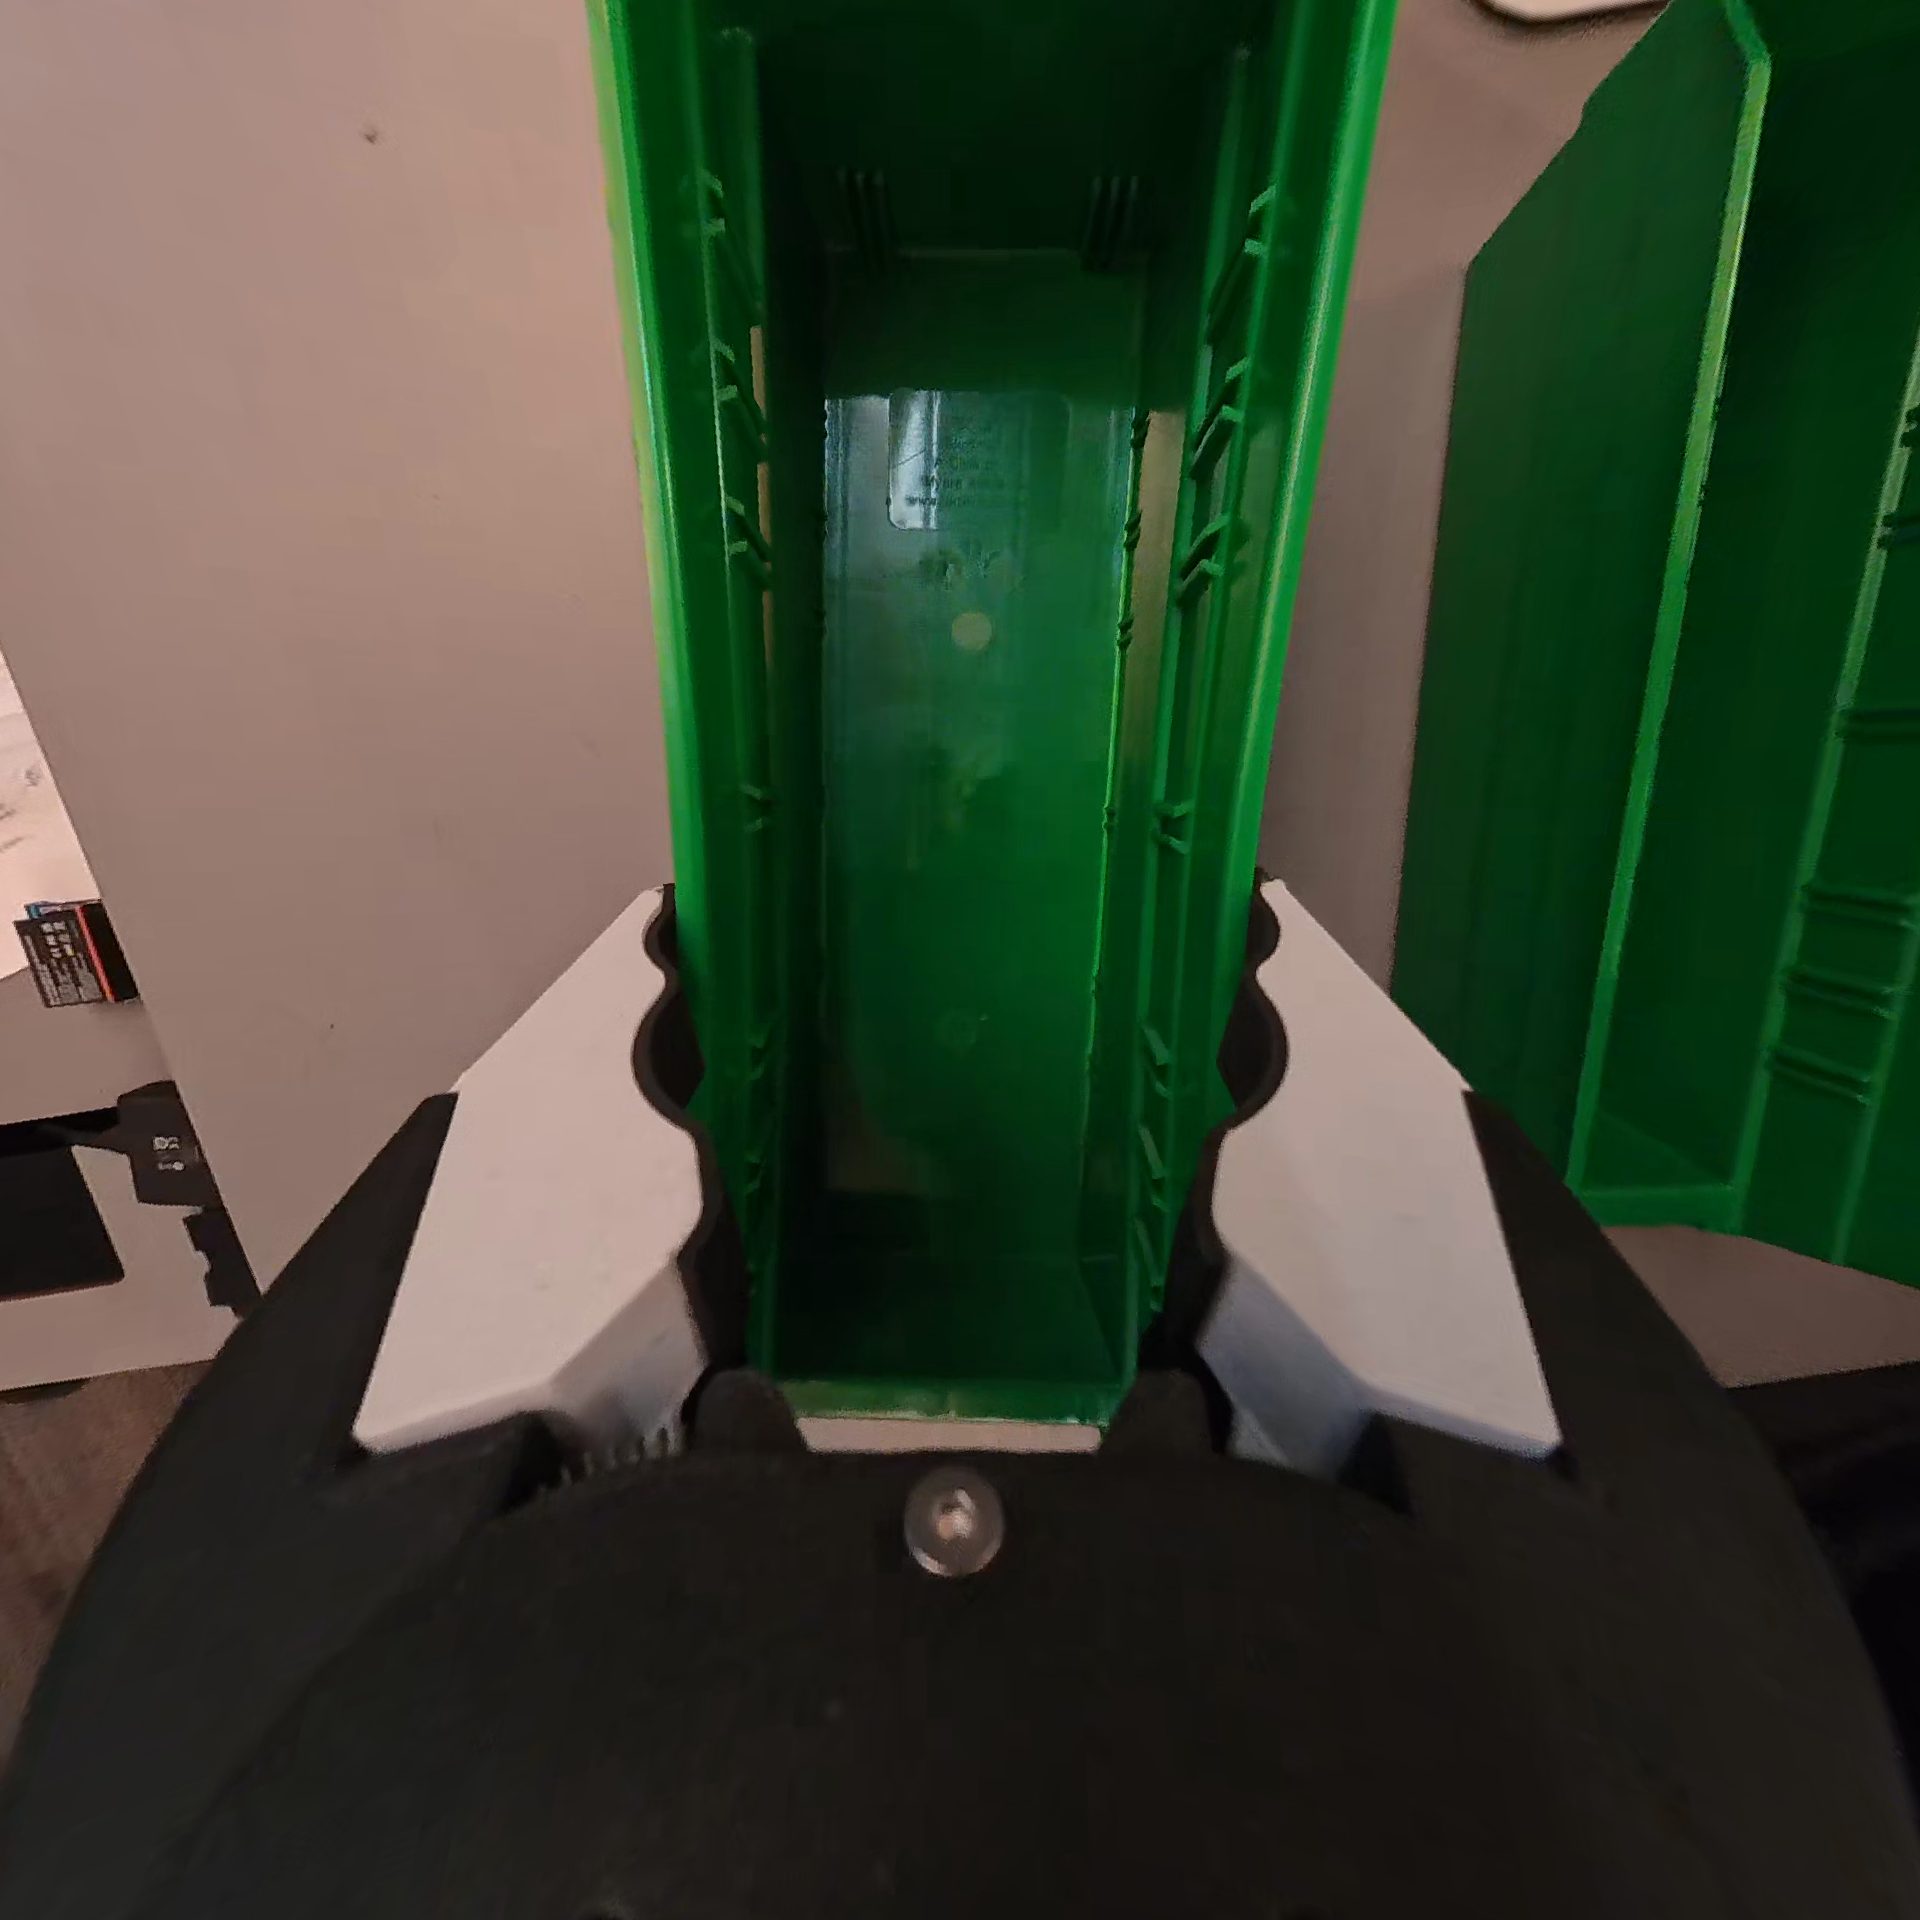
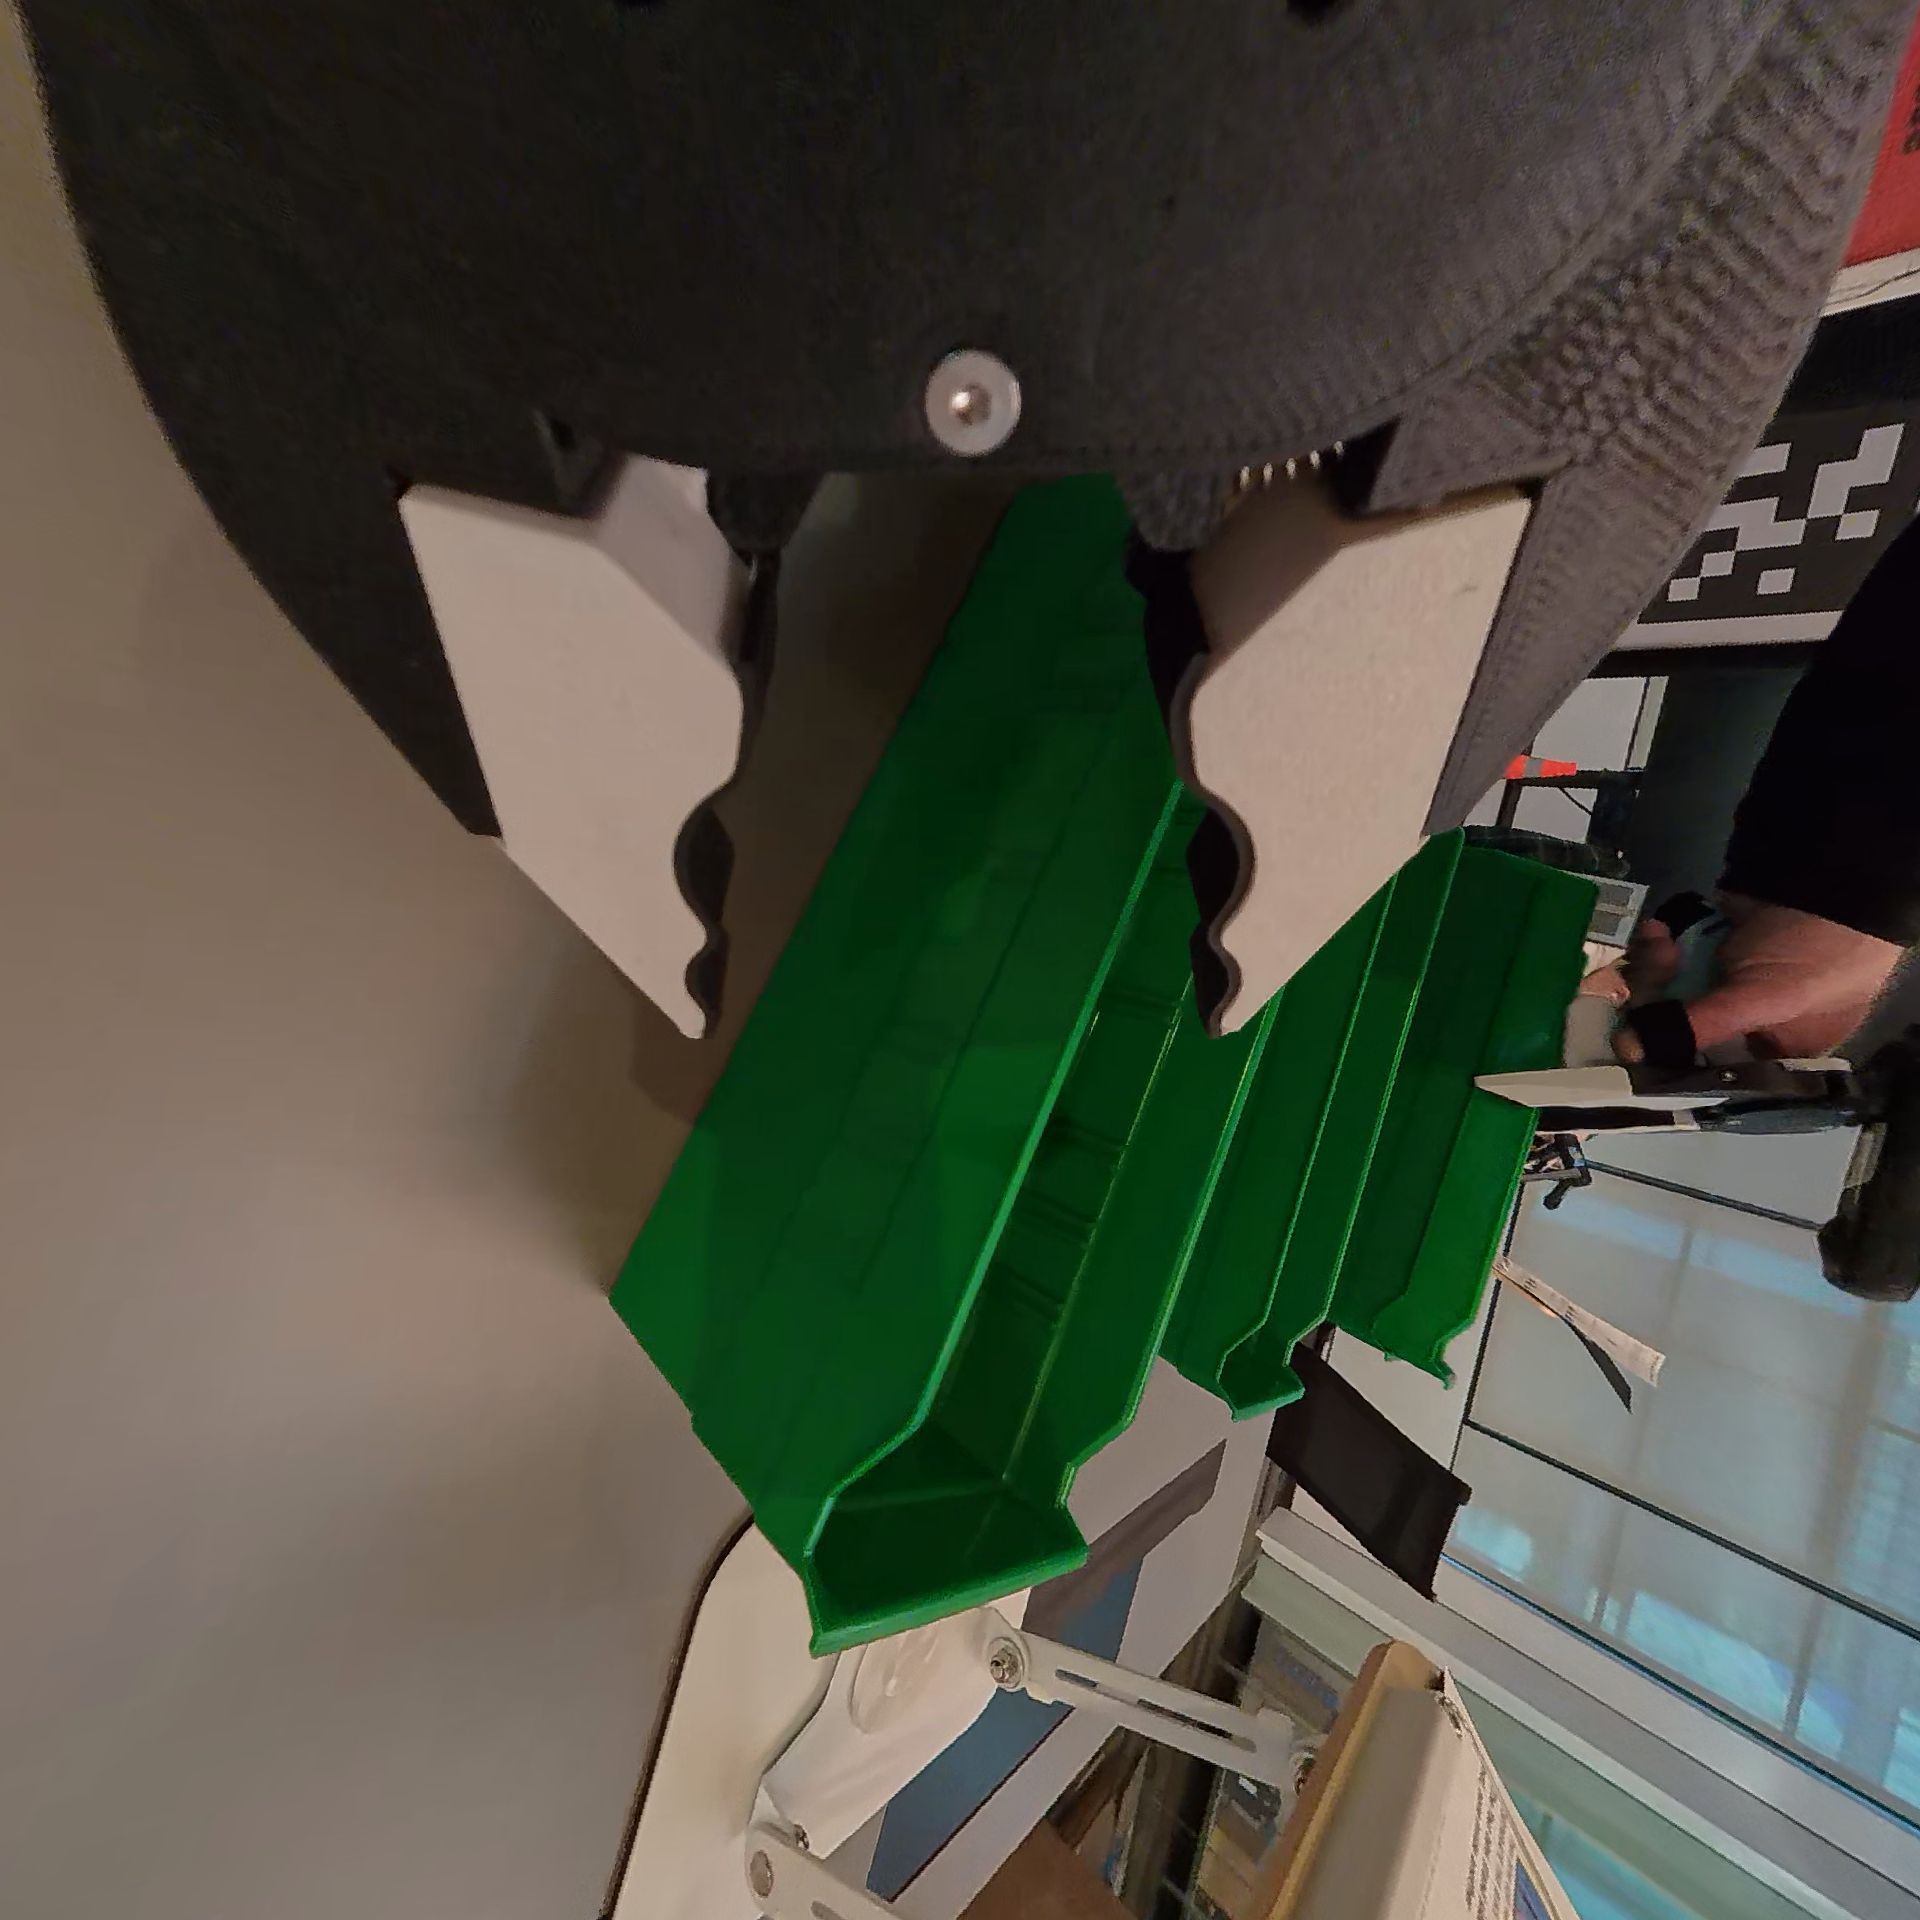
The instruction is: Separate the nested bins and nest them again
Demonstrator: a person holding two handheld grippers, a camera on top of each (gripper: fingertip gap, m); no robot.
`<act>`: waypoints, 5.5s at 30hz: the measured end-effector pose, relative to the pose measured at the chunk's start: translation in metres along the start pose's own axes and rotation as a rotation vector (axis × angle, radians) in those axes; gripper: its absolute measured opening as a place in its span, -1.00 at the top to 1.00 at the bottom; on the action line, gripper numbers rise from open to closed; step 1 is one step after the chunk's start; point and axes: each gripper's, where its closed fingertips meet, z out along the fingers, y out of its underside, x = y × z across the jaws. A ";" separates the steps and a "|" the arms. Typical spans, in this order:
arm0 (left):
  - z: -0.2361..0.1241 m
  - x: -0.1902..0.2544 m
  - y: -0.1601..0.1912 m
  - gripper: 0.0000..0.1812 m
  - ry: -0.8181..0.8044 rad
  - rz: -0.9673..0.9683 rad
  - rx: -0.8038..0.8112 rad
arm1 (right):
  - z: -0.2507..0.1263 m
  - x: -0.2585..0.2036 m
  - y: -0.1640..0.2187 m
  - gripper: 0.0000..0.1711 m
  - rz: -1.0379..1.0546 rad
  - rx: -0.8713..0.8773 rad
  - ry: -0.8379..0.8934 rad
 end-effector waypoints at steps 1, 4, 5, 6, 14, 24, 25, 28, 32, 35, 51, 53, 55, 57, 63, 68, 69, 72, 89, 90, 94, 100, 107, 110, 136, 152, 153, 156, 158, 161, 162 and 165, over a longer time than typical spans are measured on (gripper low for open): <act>0.000 0.000 0.000 -0.13 -0.001 -0.003 0.006 | 0.000 0.000 0.000 -0.04 -0.001 -0.002 0.000; -0.012 0.005 -0.001 -0.13 -0.011 0.016 0.000 | 0.001 -0.001 0.001 -0.04 -0.002 -0.007 0.003; -0.016 0.005 -0.003 -0.13 -0.025 0.024 0.005 | 0.001 -0.001 0.002 -0.04 -0.003 -0.009 0.004; -0.019 0.005 -0.006 -0.13 -0.033 0.030 0.017 | 0.001 -0.001 0.002 -0.04 -0.005 -0.010 0.005; -0.001 0.010 0.003 -0.20 -0.007 0.075 -0.023 | 0.007 -0.006 0.005 -0.03 -0.004 -0.017 -0.008; 0.011 0.014 0.015 -0.33 -0.001 0.120 -0.025 | 0.005 -0.005 0.010 -0.03 0.012 -0.013 -0.004; 0.010 0.014 0.014 -0.34 -0.017 0.125 -0.014 | 0.005 -0.006 0.010 -0.03 0.013 -0.012 -0.005; 0.005 0.015 0.009 -0.30 -0.008 0.112 0.025 | 0.006 -0.008 0.011 -0.03 0.012 -0.013 -0.007; 0.001 0.015 0.007 -0.18 0.012 0.127 0.020 | 0.009 -0.011 0.013 -0.03 0.008 -0.016 -0.013; 0.006 0.006 0.012 -0.62 -0.047 0.105 -0.029 | 0.010 -0.013 0.013 -0.03 0.005 -0.018 -0.018; -0.013 0.010 -0.005 0.00 -0.006 0.115 0.066 | 0.008 -0.011 0.019 -0.03 0.012 -0.023 -0.007; -0.013 0.009 -0.006 0.01 -0.020 0.138 0.048 | 0.010 -0.012 0.020 -0.03 0.011 -0.029 -0.009; -0.012 0.010 -0.008 0.01 -0.006 0.121 0.069 | 0.012 -0.015 0.020 -0.03 0.009 -0.030 -0.014; -0.011 0.013 -0.005 0.01 0.027 0.096 0.069 | 0.013 -0.016 0.019 -0.03 0.003 -0.029 -0.014; -0.009 0.012 -0.006 0.00 0.024 0.075 0.136 | 0.013 -0.015 0.021 -0.03 0.011 -0.029 -0.012; -0.016 0.009 -0.010 -0.03 0.010 0.086 0.152 | 0.013 -0.014 0.021 -0.03 0.012 -0.032 -0.008; -0.018 0.009 -0.012 -0.03 0.007 0.090 0.161 | 0.014 -0.015 0.021 -0.03 0.011 -0.032 -0.009; -0.025 0.010 -0.017 -0.04 -0.003 0.107 0.165 | 0.014 -0.016 0.019 -0.03 0.008 -0.031 -0.012; -0.081 0.013 -0.049 -0.02 -0.005 0.083 0.307 | 0.006 -0.012 0.014 -0.03 0.018 -0.013 -0.009; -0.084 0.015 -0.052 -0.02 -0.004 0.088 0.318 | 0.005 -0.011 0.014 -0.03 0.016 -0.012 -0.007; -0.096 0.026 -0.059 -0.02 0.018 0.086 0.348 | 0.001 -0.009 0.013 -0.03 0.019 -0.003 -0.004; -0.096 0.060 -0.063 -0.02 0.116 0.031 0.384 | 0.001 -0.008 0.017 -0.03 0.026 -0.009 -0.008; -0.090 0.075 -0.051 -0.02 0.216 -0.048 0.390 | 0.002 -0.010 0.017 -0.03 0.019 -0.014 -0.011; -0.108 0.056 -0.056 -0.02 0.179 -0.048 0.422 | 0.002 -0.008 0.018 -0.03 0.021 -0.020 -0.010; 0.015 -0.131 0.013 -0.12 -0.149 0.023 0.193 | 0.009 -0.008 0.020 -0.03 0.033 -0.026 0.046; -0.044 -0.081 -0.016 -0.21 -0.124 0.097 0.342 | 0.017 -0.017 0.025 0.21 -0.154 -0.169 0.194; -0.051 -0.059 -0.024 -0.09 -0.092 0.124 0.363 | 0.019 -0.017 0.028 0.36 -0.182 -0.194 0.204; -0.052 0.029 -0.037 0.08 0.110 0.175 0.346 | 0.023 -0.016 0.031 0.49 -0.204 -0.228 0.216; -0.035 0.082 -0.032 -0.03 0.205 0.194 0.268 | 0.025 -0.014 0.031 0.60 -0.219 -0.253 0.217; -0.006 0.124 -0.020 0.09 0.234 0.208 0.185 | 0.026 -0.014 0.030 0.65 -0.232 -0.284 0.214; 0.004 0.137 -0.013 0.12 0.281 0.178 0.144 | 0.026 -0.013 0.029 0.67 -0.238 -0.294 0.215; 0.032 0.152 0.011 0.18 0.311 0.135 0.028 | 0.023 -0.011 0.027 0.75 -0.284 -0.332 0.241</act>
